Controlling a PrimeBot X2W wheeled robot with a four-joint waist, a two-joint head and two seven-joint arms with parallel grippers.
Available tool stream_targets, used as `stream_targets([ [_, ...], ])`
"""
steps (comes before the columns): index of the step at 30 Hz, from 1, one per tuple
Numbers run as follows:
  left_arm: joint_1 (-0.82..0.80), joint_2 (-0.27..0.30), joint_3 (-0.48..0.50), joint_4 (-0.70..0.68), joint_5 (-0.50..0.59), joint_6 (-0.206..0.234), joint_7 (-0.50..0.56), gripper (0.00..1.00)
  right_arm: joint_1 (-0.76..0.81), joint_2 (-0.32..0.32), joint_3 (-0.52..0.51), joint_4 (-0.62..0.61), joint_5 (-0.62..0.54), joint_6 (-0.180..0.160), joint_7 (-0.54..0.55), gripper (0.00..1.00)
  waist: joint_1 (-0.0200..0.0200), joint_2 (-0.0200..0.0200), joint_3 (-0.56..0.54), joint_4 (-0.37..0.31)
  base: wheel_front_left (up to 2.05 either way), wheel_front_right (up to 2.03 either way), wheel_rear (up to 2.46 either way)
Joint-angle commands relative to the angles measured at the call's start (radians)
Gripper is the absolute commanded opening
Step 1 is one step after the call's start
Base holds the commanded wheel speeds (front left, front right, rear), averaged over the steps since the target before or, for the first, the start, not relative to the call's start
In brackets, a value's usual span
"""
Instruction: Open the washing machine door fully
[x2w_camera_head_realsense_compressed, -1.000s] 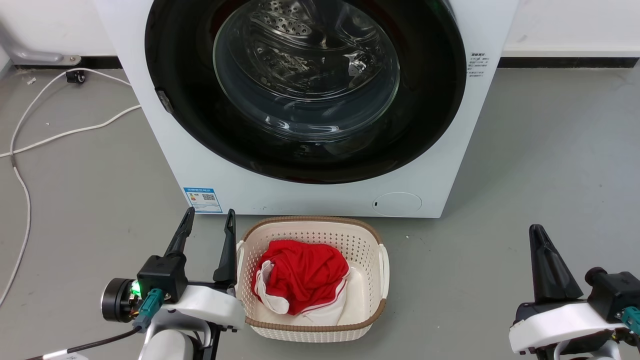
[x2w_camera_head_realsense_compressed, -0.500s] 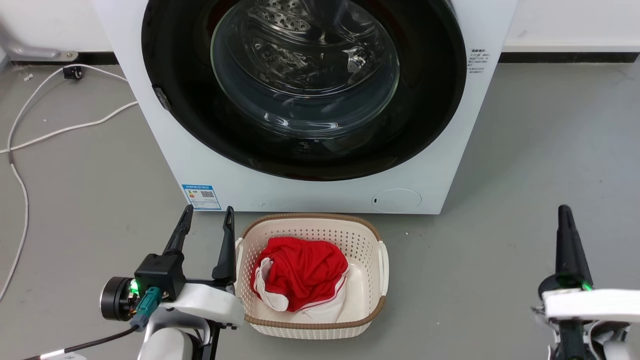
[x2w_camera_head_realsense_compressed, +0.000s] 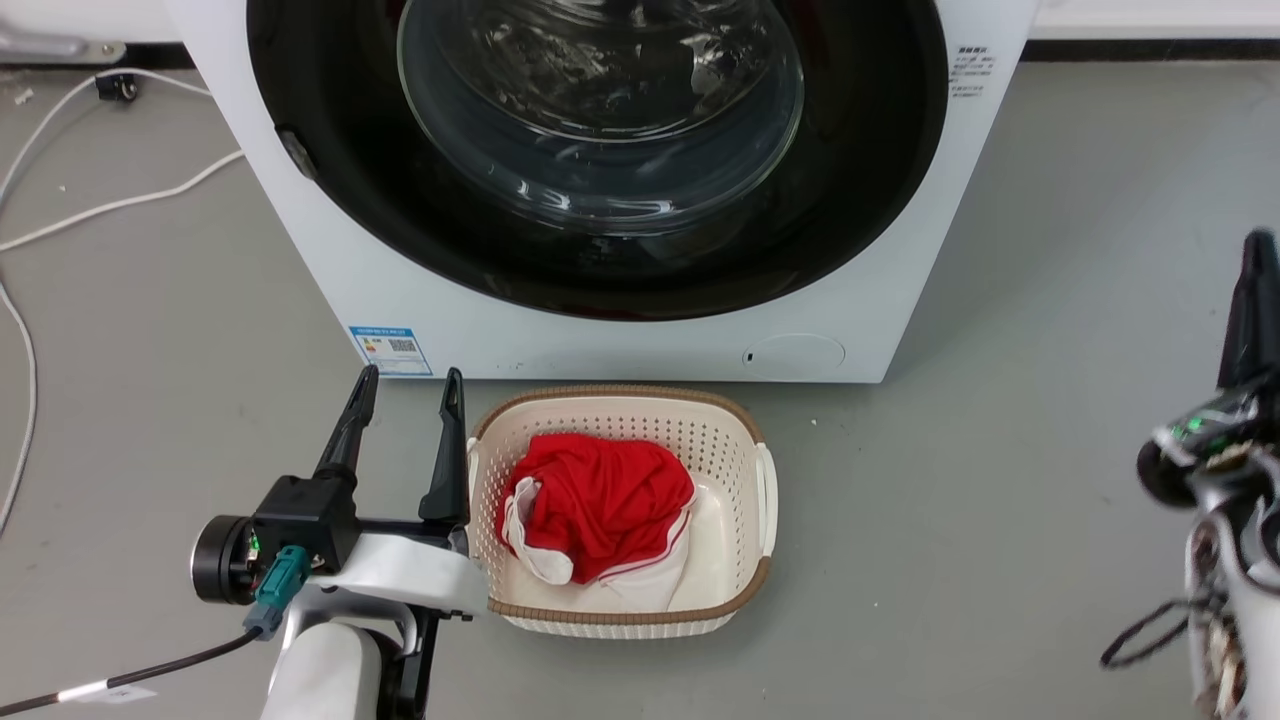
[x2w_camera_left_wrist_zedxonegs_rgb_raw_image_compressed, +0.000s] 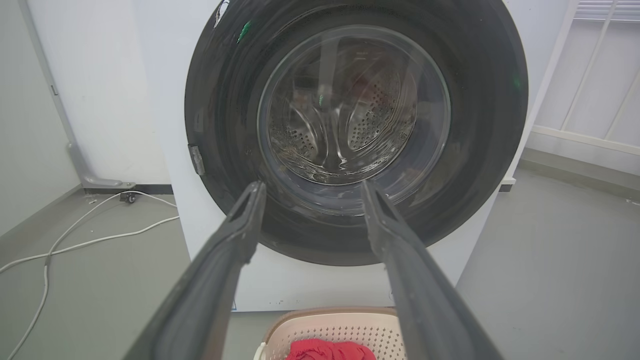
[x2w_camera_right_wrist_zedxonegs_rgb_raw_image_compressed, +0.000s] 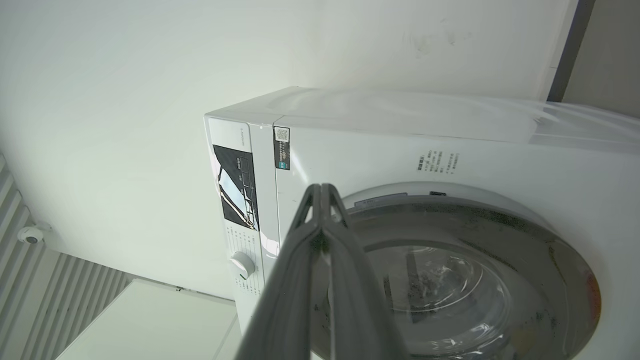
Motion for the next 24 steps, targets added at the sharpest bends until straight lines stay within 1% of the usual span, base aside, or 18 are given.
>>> stream_targets([
  [1, -0.015, -0.001, 0.001, -0.007, -0.001, -0.003, -0.002, 1.0, -0.065, -0.031, -0.008, 0.035, 0.026, 0.0, 0.026, 0.0, 0.0, 0.0, 0.019, 0.004, 0.0, 0.0, 0.0],
  [3, -0.025, -0.002, -0.002, -0.012, -0.003, -0.005, -0.003, 1.0, -0.14, -0.067, -0.01, 0.087, 0.054, 0.0, 0.059, 0.0, 0.0, 0.0, 0.036, 0.009, 0.0, 0.0, 0.0],
  [6, -0.04, -0.002, -0.01, -0.018, -0.002, -0.01, -0.003, 1.0, -0.26, -0.137, 0.008, 0.177, 0.061, 0.0, 0.106, 0.0, 0.0, 0.0, 0.061, 0.02, 0.0, 0.0, 0.0],
  [9, -0.055, -0.002, -0.017, -0.029, -0.005, -0.015, -0.003, 1.0, -0.384, -0.207, 0.04, 0.278, 0.046, 0.0, 0.15, 0.0, 0.0, 0.0, 0.088, 0.032, 0.0, 0.0, 0.0],
  [13, -0.074, -0.002, -0.024, -0.044, -0.009, -0.021, -0.003, 1.0, -0.562, -0.287, 0.11, 0.421, 0.0, 0.0, 0.225, 0.0, 0.0, 0.0, 0.128, 0.047, 0.0, 0.0, 0.0],
  [16, -0.086, -0.003, -0.027, -0.057, -0.01, -0.026, -0.003, 1.0, -0.701, -0.327, 0.17, 0.524, -0.052, 0.0, 0.28, 0.0, 0.0, 0.0, 0.154, 0.055, 0.0, 0.0, 0.0],
  [20, -0.101, -0.003, -0.034, -0.074, -0.014, -0.028, -0.003, 1.0, -0.866, -0.342, 0.242, 0.652, -0.119, 0.0, 0.358, 0.0, 0.0, 0.0, 0.186, 0.065, 0.0, 0.0, 0.0],
  [22, -0.112, -0.002, -0.035, -0.081, -0.015, -0.029, -0.003, 1.0, -0.948, -0.339, 0.282, 0.709, -0.166, 0.0, 0.391, 0.0, 0.0, 0.0, 0.204, 0.07, 0.0, 0.0, 0.0],
  [24, -0.118, -0.003, -0.038, -0.09, -0.016, -0.029, -0.003, 1.0, -1.015, -0.32, 0.314, 0.761, -0.199, 0.0, 0.428, 0.0, 0.0, 0.0, 0.219, 0.074, 0.0, 0.0, 0.0],
])
